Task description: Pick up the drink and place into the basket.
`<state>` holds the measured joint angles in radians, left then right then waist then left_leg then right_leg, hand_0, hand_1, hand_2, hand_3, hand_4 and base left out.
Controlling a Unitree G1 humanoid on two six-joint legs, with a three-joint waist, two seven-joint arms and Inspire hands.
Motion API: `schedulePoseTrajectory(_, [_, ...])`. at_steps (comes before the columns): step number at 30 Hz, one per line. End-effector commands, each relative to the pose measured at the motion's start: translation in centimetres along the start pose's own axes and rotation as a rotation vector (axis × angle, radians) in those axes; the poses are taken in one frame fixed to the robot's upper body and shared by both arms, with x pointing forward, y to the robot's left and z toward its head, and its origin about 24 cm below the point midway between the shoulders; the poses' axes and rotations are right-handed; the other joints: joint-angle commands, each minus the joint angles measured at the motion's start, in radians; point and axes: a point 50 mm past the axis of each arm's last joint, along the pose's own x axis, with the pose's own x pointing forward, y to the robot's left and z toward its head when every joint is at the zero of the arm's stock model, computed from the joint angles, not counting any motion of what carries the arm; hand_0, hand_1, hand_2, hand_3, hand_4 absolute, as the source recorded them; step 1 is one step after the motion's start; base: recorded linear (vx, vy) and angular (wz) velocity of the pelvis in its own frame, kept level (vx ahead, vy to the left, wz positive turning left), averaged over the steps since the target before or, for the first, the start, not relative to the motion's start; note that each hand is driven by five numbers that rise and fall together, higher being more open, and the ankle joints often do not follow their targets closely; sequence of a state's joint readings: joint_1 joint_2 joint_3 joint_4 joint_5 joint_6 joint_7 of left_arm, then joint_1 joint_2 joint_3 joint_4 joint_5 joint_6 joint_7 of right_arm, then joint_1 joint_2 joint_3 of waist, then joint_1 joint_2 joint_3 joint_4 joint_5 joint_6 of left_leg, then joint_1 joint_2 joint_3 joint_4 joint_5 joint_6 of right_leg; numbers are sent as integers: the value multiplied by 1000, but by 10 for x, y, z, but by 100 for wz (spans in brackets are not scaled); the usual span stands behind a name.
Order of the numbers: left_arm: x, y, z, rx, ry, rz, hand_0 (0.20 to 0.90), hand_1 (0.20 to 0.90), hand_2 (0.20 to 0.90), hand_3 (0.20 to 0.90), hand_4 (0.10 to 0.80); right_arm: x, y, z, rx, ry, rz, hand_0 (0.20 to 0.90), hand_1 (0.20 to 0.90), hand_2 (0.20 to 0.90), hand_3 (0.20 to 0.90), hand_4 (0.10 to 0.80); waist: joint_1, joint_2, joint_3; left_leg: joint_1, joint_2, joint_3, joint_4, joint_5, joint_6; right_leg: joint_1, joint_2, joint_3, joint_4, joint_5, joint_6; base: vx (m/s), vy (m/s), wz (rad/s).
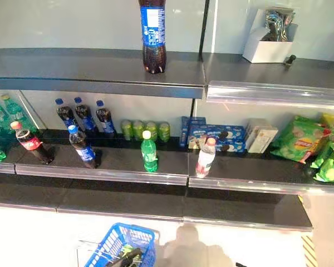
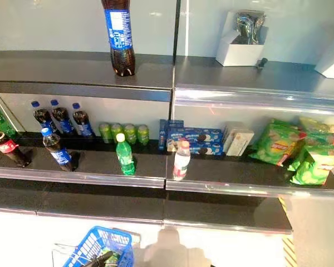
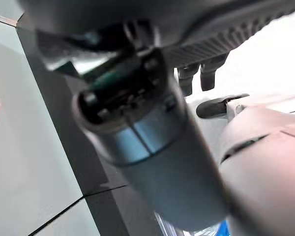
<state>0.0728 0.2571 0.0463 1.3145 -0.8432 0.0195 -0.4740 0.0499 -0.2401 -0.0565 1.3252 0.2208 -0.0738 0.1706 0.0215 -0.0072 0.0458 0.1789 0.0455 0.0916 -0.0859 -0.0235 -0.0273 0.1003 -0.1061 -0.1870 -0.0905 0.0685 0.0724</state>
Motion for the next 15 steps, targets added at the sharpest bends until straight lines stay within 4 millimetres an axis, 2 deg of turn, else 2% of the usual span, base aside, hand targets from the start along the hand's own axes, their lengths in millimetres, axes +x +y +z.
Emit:
schedulePoseTrajectory(1, [16,-44,39,67,-136,-234,300,300,300,200,100,2,-9,26,-26,-56,-15,900,900,900,900,800,1,8,3,-27,-26,3,-1,16,15,38,6,-18,58,-50,-7,0,0,0])
schedulePoseTrajectory(15, [17,-45,40,53,-144,-238,300,300,300,200,100,1,-9,25,-24,-54,-13,900,900,900,900,800,0,5,2,-29,-26,5,-1,17,15,37,7,-16,59,-49,-6,0,0,0])
